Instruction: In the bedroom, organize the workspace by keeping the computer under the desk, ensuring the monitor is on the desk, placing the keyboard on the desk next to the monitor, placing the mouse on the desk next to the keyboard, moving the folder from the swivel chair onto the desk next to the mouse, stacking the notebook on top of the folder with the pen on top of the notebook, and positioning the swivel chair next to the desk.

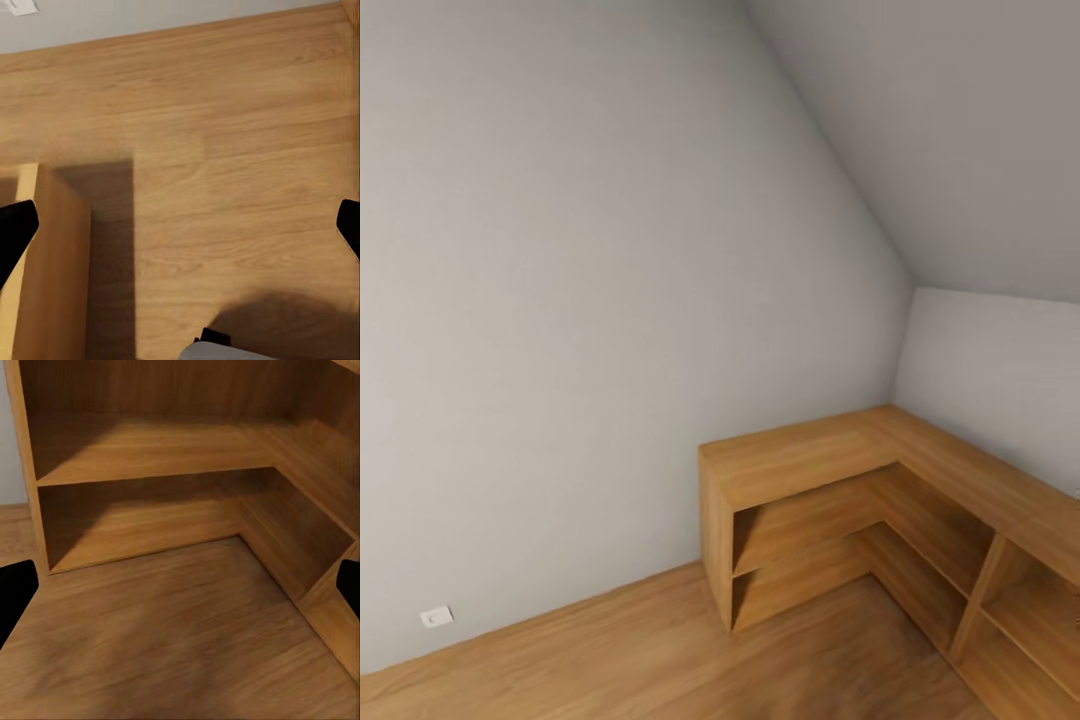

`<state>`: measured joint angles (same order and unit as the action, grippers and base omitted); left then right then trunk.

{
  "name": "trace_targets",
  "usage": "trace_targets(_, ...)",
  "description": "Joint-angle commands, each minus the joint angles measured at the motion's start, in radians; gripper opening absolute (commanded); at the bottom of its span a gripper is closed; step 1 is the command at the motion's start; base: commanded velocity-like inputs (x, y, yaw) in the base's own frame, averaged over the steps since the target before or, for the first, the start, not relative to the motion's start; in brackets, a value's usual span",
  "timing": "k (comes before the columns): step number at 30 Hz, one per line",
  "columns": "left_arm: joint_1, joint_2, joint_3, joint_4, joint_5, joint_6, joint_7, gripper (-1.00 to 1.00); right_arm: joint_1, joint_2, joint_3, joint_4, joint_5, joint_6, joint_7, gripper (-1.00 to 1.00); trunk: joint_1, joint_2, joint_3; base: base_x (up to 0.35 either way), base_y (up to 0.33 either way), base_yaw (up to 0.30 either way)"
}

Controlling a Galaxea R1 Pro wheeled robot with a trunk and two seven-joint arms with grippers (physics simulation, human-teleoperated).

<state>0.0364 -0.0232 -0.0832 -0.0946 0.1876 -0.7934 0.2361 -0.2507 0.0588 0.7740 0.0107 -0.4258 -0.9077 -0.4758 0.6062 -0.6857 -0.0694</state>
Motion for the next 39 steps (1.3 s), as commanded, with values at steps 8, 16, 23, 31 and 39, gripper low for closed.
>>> trace_targets(8,0.000,0.000,-0.010,-0.002,0.009,-0.001,0.003,1.00,-0.001,0.000,0.007,-0.001,-0.004,0.004,-0.006,1.00,0.001,-0.001,-0.011,0.212,0.000,-0.188)
trace_targets(16,0.000,0.000,-0.010,-0.002,0.009,-0.001,0.004,1.00,-0.001,0.000,0.006,-0.001,-0.004,0.004,-0.006,1.00,0.001,-0.001,-0.020,0.022,0.000,-0.199)
trace_targets(23,0.000,0.000,-0.010,-0.002,0.009,-0.001,0.005,1.00,-0.001,-0.001,0.005,-0.001,-0.005,0.004,-0.006,1.00,0.001,-0.001,-0.029,0.001,0.000,-0.202)
trace_targets(31,0.000,0.000,-0.010,-0.002,0.009,-0.001,0.004,1.00,-0.001,-0.001,0.005,-0.001,-0.005,0.004,-0.006,1.00,0.001,-0.001,-0.038,0.023,0.010,-0.220)
trace_targets(39,0.000,0.000,-0.010,-0.002,0.009,-0.001,0.003,1.00,-0.001,-0.002,0.004,-0.001,-0.006,0.004,0.029,1.00,0.001,-0.001,-0.043,0.232,0.143,-0.269)
